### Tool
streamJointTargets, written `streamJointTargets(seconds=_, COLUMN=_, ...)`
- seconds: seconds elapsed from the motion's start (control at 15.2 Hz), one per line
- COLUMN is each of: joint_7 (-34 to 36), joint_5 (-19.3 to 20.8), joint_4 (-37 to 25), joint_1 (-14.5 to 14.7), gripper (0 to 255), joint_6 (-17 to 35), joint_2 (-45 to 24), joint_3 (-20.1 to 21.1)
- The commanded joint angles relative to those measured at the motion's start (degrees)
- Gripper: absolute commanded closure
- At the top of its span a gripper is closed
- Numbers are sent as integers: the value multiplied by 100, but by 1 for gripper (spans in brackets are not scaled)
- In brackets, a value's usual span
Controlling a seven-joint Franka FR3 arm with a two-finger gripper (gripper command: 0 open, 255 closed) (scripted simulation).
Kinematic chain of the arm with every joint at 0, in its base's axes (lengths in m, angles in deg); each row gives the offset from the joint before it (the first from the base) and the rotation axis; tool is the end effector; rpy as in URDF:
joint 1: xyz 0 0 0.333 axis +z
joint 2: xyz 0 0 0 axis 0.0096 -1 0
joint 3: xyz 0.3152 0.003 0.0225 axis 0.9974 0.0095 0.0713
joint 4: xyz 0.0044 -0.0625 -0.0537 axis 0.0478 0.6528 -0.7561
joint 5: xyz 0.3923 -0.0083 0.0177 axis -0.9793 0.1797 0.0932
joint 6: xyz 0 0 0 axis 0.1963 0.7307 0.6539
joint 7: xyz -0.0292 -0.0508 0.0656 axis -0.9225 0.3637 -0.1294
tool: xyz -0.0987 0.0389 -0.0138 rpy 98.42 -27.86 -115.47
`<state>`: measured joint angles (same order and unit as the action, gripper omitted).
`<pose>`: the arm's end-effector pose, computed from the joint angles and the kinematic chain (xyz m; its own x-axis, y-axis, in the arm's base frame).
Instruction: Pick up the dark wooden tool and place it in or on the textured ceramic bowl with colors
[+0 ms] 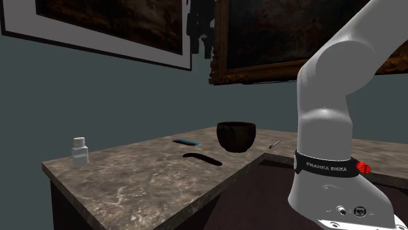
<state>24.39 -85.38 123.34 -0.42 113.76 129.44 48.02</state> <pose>0.3239 -0.0151 0.5700 0.9963 -0.0713 0.0484 -0.0739 -0.9958 0.0540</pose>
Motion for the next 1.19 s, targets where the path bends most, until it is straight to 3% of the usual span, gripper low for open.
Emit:
streamJointTargets(seconds=0.0, joint_7=0, joint_5=0, joint_4=0, joint_1=0, gripper=0, joint_6=0, joint_2=0, joint_3=0)
streamJointTargets(seconds=0.59, joint_7=-191, joint_5=8, joint_4=1332, joint_1=-224, gripper=0, joint_6=1738, joint_2=-442, joint_3=-581)
streamJointTargets(seconds=1.12, joint_7=-530, joint_5=-139, joint_4=2049, joint_1=-316, gripper=0, joint_6=3532, joint_2=-1585, joint_3=-1164)
